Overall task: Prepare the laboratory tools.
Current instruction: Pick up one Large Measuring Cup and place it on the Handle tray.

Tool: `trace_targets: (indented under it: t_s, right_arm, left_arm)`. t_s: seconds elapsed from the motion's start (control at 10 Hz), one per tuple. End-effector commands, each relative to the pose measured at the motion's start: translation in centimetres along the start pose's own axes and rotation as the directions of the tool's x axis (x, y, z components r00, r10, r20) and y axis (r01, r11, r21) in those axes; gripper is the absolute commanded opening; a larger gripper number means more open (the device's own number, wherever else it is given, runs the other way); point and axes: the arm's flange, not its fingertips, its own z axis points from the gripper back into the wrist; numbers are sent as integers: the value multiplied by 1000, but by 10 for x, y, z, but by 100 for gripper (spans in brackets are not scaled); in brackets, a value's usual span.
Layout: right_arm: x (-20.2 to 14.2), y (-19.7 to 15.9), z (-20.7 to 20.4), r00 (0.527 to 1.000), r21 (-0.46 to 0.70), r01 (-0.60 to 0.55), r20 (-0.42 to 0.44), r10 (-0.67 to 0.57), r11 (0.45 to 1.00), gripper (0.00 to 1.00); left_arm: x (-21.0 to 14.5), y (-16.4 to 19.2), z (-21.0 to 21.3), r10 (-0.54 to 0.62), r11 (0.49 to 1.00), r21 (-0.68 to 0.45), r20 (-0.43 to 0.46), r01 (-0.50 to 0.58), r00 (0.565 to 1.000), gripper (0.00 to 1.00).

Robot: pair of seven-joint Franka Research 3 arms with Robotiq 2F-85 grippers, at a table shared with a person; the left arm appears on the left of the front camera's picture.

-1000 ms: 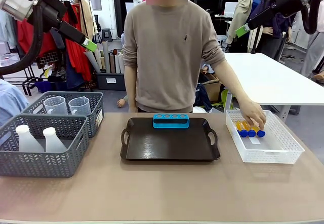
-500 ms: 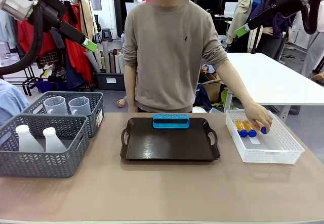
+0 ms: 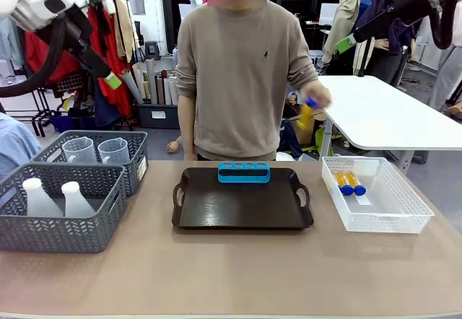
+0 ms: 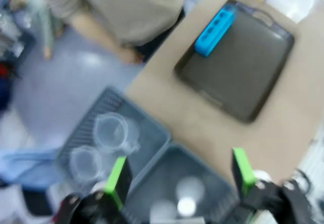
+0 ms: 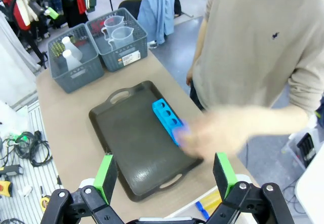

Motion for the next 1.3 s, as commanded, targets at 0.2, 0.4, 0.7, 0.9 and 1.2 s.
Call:
trace_targets:
  t_s: [0.2,0.4,0.7,0.9,1.2]
  right_arm:
    - [1,1,0,1000,0,-1,7,1,1000,100]
    - [1,1,0,1000,0,-1,7,1,1000,100]
    - [1,1,0,1000,0,-1,7,1,1000,100]
    - [1,1,0,1000,0,-1,7,1,1000,100]
    - [1,1,0,1000,0,-1,7,1,1000,100]
  left_arm:
    - [-3,25,-28,136,989,87,-279,-116,951,100]
    - [-1,27,-31,99,995,-10,-212,-104,972,100]
    - [-15,30,-38,117,991,99,-263,-94,958,100]
    - [-13,47,-55,230,963,205,-291,-174,929,100]
    - [-45,102,-98,518,822,445,-325,-355,791,100]
